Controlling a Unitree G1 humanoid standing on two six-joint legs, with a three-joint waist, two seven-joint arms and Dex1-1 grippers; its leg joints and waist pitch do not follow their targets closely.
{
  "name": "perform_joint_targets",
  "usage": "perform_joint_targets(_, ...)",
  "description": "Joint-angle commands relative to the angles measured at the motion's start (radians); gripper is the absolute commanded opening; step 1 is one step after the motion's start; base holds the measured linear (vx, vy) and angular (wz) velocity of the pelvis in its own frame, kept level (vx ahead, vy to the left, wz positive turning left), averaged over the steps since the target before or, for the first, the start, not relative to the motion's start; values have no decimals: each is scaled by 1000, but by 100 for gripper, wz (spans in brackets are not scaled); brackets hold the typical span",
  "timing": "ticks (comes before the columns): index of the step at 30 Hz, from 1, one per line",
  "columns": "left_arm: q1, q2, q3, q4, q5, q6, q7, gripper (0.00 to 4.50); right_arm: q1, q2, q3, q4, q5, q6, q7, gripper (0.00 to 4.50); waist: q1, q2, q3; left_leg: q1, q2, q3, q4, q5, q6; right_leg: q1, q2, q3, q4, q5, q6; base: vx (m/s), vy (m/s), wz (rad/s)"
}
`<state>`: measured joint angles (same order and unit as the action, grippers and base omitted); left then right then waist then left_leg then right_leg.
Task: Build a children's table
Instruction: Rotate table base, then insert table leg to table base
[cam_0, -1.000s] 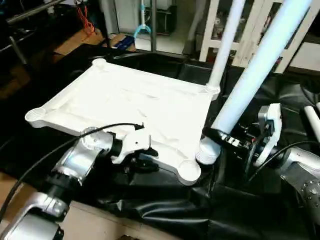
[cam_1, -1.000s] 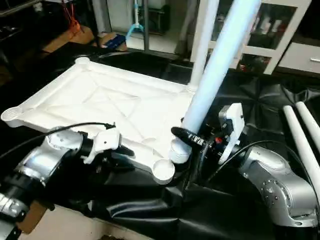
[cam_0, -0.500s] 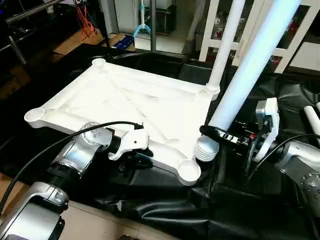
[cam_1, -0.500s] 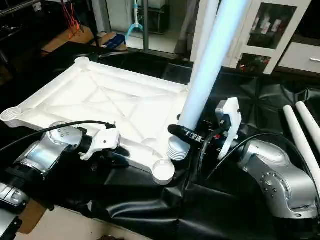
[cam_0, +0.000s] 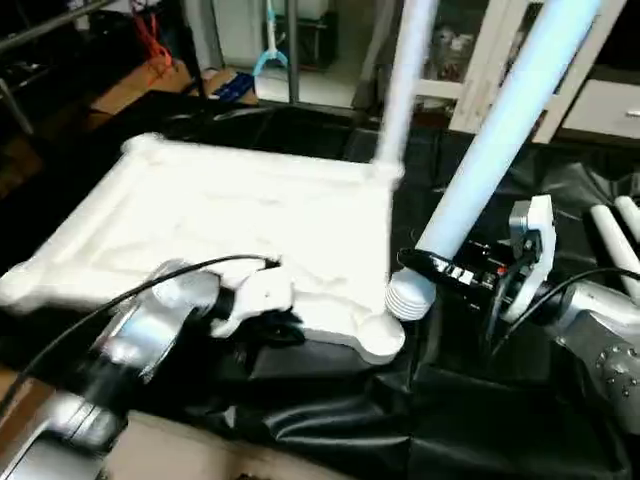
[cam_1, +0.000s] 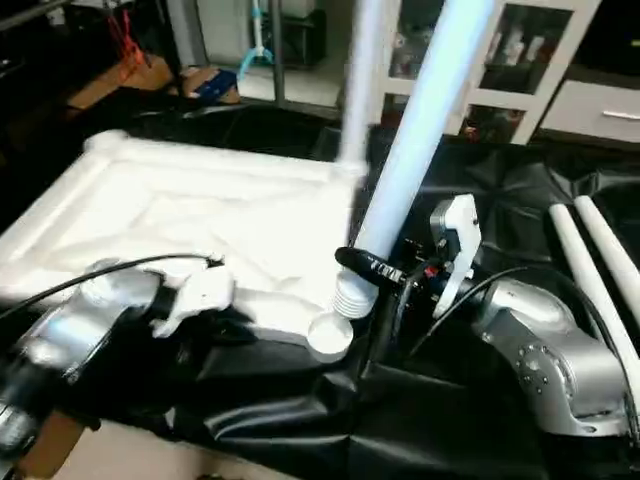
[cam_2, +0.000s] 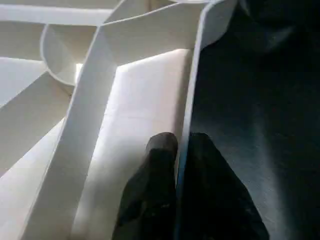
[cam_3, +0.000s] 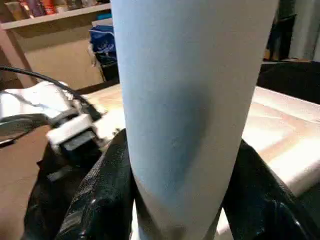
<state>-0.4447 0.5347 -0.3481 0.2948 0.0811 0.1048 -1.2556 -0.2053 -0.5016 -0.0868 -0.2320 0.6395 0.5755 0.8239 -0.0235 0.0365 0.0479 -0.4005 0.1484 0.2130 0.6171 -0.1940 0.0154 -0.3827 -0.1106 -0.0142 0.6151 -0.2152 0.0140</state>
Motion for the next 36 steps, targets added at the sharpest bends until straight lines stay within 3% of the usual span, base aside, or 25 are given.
perform_joint_targets(1, 72, 42, 28, -20, 20, 77, 47, 25, -8, 9, 2, 6, -15, -22, -23, 188, 10, -15, -61, 29, 78, -43, -88, -172, 61, 27, -40, 16, -59, -64, -276, 0, 0, 0)
perform_joint_targets(2, 87, 45, 34, -40, 15, 88, 50, 20, -10, 13, 4, 11, -19, -25, -27, 188, 7, -22, -60, 32, 77, -41, -89, -190, 51, 25, -38, 15, -62, -95, -269, 0, 0, 0)
perform_joint_targets(7, 127, 45, 47, -106, 10, 136, 71, 2, -24, 35, 17, 41, -48, -38, -56, 188, 8, -17, -55, 42, 78, -42, -97, -276, -4, 12, -35, 19, -71, -203, -237, 0, 0, 0)
perform_joint_targets(8, 132, 38, 48, -124, 35, 167, 124, 2, -37, 52, 32, 62, -67, -40, -79, 188, 6, -19, -56, 44, 78, -43, -100, -303, -28, 9, -33, 19, -70, -212, -225, 0, 0, 0)
perform_joint_targets(11, 130, 18, 55, -134, 32, 171, 163, 2, -49, 69, 43, 72, -73, -44, -85, 188, 5, -21, -55, 43, 75, -44, -102, -334, -46, 6, -35, 22, -76, -242, -204, 0, 0, 0)
perform_joint_targets(14, 112, -32, 57, -118, 4, 104, 179, 2, -75, 98, 67, 95, -51, -43, -51, 188, 4, -19, -56, 41, 75, -47, -103, -343, -51, 6, -34, 23, -79, -251, -189, 0, 0, 0)
perform_joint_targets(19, 100, -45, 39, -96, 8, 101, 195, 2, -122, 114, 102, 177, -58, -61, 24, 188, 5, -21, -59, 42, 73, -44, -99, -324, -39, 5, -35, 23, -77, -215, -200, 0, 0, 0)
perform_joint_targets(21, 98, -48, 37, -91, 11, 111, 207, 2, -150, 122, 116, 223, -77, -86, 42, 188, 7, -28, -59, 42, 74, -41, -97, -319, -33, 4, -36, 24, -78, -216, -207, 0, 0, 0)
perform_joint_targets(24, 98, -53, 38, -87, 7, 127, 209, 2, -180, 129, 127, 277, -98, -111, 61, 188, 7, -30, -59, 40, 75, -41, -97, -294, -26, 6, -36, 23, -76, -210, -211, 0, 0, 0)
perform_joint_targets(28, 106, -45, 35, -93, 2, 149, 177, 2, -206, 111, 141, 337, -88, -103, 141, 188, 8, -39, -54, 34, 74, -39, -94, -246, 17, 10, -37, 23, -72, -166, -222, 0, 0, 0)
perform_joint_targets(32, 101, -40, 33, -103, -8, 153, 164, 2, -220, 101, 152, 380, -89, -99, 188, 188, 9, -43, -49, 34, 76, -39, -95, -244, 31, 8, -38, 24, -75, -192, -221, 0, 0, 0)
perform_joint_targets(36, 102, -31, 26, -116, -13, 155, 143, 2, -227, 91, 154, 433, -107, -109, 213, 188, 8, -46, -46, 34, 78, -41, -98, -266, 19, 6, -39, 24, -79, -246, -215, 0, 0, 0)
